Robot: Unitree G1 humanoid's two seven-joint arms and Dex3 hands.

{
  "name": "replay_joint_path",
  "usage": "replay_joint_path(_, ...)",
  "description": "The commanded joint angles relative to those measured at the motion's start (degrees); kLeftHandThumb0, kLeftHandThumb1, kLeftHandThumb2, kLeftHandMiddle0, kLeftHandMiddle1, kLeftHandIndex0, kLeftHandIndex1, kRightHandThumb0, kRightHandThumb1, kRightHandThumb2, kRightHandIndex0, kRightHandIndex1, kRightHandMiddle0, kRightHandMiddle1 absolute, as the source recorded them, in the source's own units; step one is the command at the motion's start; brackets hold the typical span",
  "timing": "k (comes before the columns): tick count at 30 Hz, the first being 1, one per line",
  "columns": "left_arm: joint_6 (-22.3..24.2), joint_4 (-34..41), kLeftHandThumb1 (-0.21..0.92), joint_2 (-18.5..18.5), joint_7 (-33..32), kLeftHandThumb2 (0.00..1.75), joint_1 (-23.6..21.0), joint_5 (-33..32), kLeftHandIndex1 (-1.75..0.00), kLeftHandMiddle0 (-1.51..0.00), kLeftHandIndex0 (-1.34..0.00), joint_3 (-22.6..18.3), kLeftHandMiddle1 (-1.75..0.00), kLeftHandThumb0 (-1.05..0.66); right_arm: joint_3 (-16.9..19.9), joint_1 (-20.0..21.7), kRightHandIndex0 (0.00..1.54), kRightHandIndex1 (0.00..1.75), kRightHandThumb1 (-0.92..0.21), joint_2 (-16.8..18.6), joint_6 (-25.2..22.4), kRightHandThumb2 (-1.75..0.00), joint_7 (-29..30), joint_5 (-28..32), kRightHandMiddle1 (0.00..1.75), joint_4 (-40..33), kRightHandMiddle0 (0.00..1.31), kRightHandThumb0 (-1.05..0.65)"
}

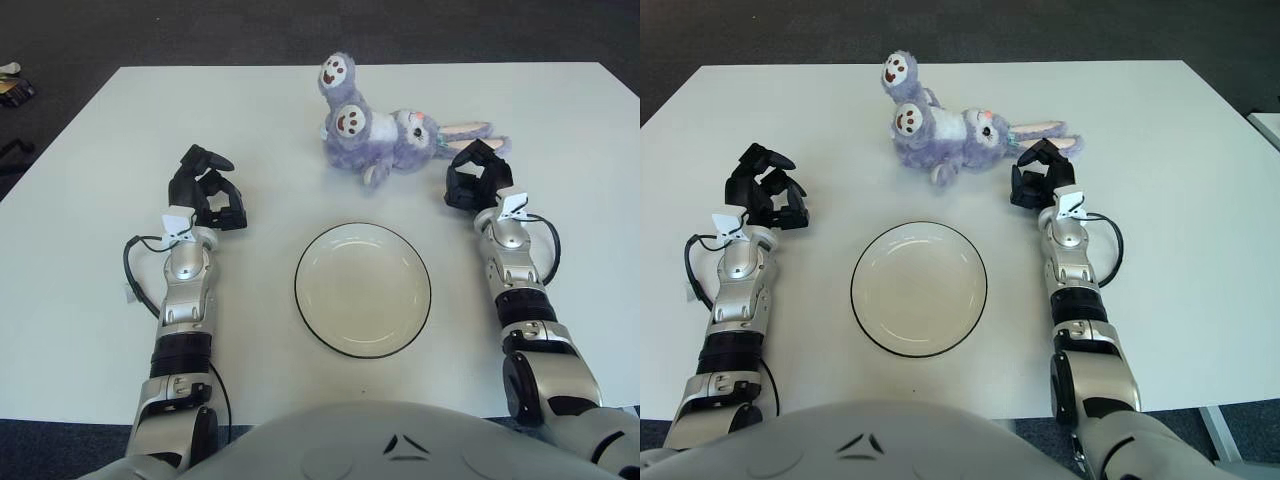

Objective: Put the doll into the plate.

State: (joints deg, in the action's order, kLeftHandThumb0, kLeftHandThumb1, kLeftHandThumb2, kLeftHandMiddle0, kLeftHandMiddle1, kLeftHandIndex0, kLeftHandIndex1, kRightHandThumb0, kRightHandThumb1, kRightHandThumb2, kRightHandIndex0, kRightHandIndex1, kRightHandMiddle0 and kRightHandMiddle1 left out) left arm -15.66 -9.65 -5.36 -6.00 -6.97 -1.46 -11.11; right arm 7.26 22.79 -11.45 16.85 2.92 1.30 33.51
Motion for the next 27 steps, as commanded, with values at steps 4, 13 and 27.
replay_joint_path(4,-0.7,-3.0,-0.04,0.9,0.6,1.73,4.8,0.0,-1.73,-0.89,-0.65,0.2,-1.75,-0.01,0.2,-2.4,1.1,1.75,-0.39,0.9,-1.1,-1.22,1.5,-0.7,1.75,-0.6,0.55,-0.46)
replay_joint_path(13,-0.7,-2.0,-0.04,0.5,0.6,1.73,5.0,1.0,-1.74,-0.89,-0.65,1.0,-1.75,-0.01,0.3,-3.7,1.03,1.75,-0.42,2.4,-4.7,-1.19,5.4,-1.6,1.75,-7.0,0.53,-0.45)
replay_joint_path(27,-0.1,3.1,-0.02,0.1,3.5,1.67,5.0,0.8,-1.63,-0.87,-0.68,3.7,-1.75,-0.01,-1.2,-6.6,0.74,1.75,-0.53,3.7,-13.3,-1.04,10.1,-7.3,1.72,-20.2,0.41,-0.33)
